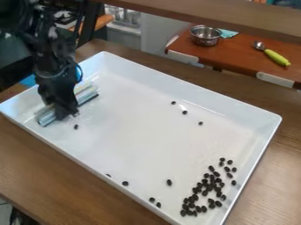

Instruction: Sweep into pile

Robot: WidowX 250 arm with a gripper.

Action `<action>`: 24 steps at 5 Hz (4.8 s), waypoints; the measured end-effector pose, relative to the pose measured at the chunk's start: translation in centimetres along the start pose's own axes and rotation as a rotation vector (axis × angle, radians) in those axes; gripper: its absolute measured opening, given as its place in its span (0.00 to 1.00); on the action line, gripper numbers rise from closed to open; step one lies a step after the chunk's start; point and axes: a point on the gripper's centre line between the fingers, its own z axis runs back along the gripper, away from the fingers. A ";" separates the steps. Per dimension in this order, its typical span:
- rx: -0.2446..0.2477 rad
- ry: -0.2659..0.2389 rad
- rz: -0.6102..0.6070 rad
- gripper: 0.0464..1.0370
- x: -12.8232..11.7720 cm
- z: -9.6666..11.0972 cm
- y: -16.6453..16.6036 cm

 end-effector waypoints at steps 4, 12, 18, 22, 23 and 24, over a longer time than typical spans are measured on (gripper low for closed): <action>-0.121 0.035 -0.026 0.34 2.6 2.2 -11.4; -0.368 -0.023 0.097 0.34 4.6 9.4 -17.2; -0.064 0.051 0.135 0.34 6.4 1.4 -1.8; -0.033 0.066 -0.010 0.34 9.3 0.1 -5.8; -0.016 0.053 -0.037 0.34 9.8 0.0 -6.8; -0.016 0.046 -0.069 0.34 9.9 0.0 -8.2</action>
